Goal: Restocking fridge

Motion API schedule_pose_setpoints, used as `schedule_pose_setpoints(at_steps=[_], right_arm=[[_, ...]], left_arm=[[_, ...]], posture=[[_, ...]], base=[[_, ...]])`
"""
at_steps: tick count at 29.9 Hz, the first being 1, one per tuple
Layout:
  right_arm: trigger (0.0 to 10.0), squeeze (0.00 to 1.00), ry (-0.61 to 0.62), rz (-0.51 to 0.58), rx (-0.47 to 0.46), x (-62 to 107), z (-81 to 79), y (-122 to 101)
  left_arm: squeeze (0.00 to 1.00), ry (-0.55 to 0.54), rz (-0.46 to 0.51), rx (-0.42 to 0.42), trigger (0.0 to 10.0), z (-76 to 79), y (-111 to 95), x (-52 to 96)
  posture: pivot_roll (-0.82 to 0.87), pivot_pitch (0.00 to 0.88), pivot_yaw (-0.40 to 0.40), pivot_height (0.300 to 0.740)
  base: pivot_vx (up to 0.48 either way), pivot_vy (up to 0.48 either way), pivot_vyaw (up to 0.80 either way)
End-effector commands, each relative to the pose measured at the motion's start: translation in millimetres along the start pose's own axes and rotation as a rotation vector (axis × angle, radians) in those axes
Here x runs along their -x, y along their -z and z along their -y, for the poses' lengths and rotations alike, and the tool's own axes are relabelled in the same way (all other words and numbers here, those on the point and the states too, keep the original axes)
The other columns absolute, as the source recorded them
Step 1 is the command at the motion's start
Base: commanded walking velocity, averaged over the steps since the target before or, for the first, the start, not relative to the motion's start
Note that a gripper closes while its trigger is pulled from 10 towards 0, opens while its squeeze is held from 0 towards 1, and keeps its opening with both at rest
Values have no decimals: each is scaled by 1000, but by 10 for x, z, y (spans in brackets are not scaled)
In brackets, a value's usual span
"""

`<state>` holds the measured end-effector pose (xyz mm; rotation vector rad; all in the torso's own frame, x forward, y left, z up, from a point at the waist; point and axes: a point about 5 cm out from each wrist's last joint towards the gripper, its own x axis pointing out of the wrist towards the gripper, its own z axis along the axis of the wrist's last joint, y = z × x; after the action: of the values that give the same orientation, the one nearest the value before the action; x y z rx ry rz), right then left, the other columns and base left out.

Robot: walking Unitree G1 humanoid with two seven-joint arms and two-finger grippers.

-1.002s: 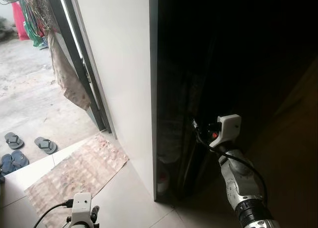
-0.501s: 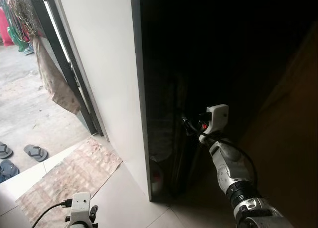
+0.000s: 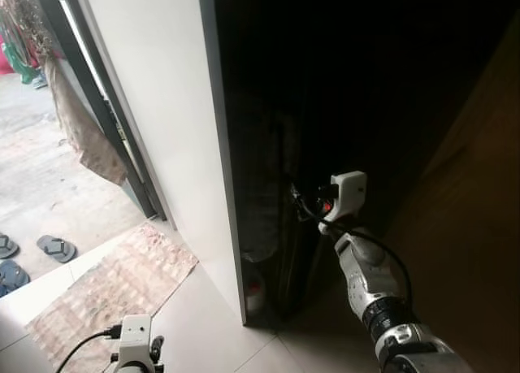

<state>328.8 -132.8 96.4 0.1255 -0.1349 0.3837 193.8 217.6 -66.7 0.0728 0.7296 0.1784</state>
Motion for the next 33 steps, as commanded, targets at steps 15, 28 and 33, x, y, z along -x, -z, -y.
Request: schedule_pose_setpoints(at_steps=[15,28,33], right_arm=[[10000,0,223,-222,-33,701,217,532],[10000,0,507,-1060,-115,2035,162,1552],[10000,0,433,-1108,-116,2049,41,1606]], left_arm=[[0,-23,-18,-1,10000,-47,24,3],[0,-36,-55,25,10000,-102,111,30],[0,-28,-45,23,10000,-110,76,17]], posture=[[-8,26,2,740],[-1,41,15,740],[3,49,23,740]], base=[[0,0,0],[0,0,0],[0,0,0]])
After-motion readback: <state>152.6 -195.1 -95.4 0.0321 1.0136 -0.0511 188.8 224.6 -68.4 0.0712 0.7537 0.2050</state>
